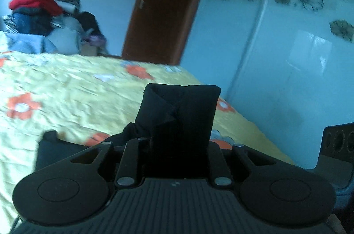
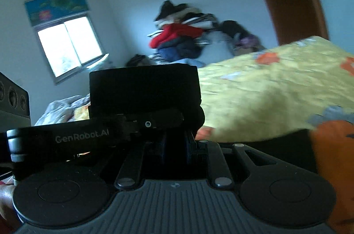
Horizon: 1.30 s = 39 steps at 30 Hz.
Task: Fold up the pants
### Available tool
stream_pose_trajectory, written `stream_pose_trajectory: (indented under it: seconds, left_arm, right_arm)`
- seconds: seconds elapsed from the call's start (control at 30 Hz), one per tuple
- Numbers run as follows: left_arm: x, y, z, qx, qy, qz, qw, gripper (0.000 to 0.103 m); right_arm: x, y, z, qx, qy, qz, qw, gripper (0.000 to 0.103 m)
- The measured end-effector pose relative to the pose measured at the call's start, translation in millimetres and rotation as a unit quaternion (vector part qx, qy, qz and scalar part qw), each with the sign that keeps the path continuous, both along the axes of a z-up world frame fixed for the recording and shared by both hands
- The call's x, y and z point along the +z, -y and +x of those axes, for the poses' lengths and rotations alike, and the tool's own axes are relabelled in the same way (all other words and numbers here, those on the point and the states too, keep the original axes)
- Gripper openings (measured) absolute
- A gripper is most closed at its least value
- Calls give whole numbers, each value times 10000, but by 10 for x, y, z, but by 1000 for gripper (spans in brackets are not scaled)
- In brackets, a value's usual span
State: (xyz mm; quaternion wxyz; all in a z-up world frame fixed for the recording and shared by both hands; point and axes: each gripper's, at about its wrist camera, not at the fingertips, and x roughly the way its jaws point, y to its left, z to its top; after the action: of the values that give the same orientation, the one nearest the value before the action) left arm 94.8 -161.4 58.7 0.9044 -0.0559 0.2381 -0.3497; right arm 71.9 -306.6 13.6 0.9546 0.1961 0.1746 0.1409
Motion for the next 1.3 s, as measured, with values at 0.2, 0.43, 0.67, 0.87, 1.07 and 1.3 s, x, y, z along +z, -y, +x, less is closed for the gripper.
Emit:
stream_pose_trajectory:
  seconds: [0.2, 0.43, 0.67, 0.87, 1.07, 1.3]
  left_arm:
    - [-196, 395, 27, -200, -186, 178, 9995, 21]
    - [-424, 564, 146, -548, -854, 98, 9948, 57]
    - [-276, 276, 31, -188, -282, -2, 9994, 95]
    - [-101, -112, 129, 1038, 698, 321, 9916, 102]
    - [-205, -304, 595, 1880, 366, 1270, 9732, 102]
    - [-483, -364, 972, 1914, -14, 1931, 9623, 101]
  right_arm:
    - [-181, 291, -15, -308, -225, -5, 9993, 17]
    - [-376, 497, -85, -518, -522, -332, 9967, 17]
    - [-344, 707, -328, -1720, -500, -1535, 9718, 26]
    - [-156, 737, -323, -1291, 59, -793, 9884, 75]
    - [-195, 629, 132, -601, -307, -840, 9942, 76]
    - [-396, 783, 410, -236, -676, -149, 9973, 9]
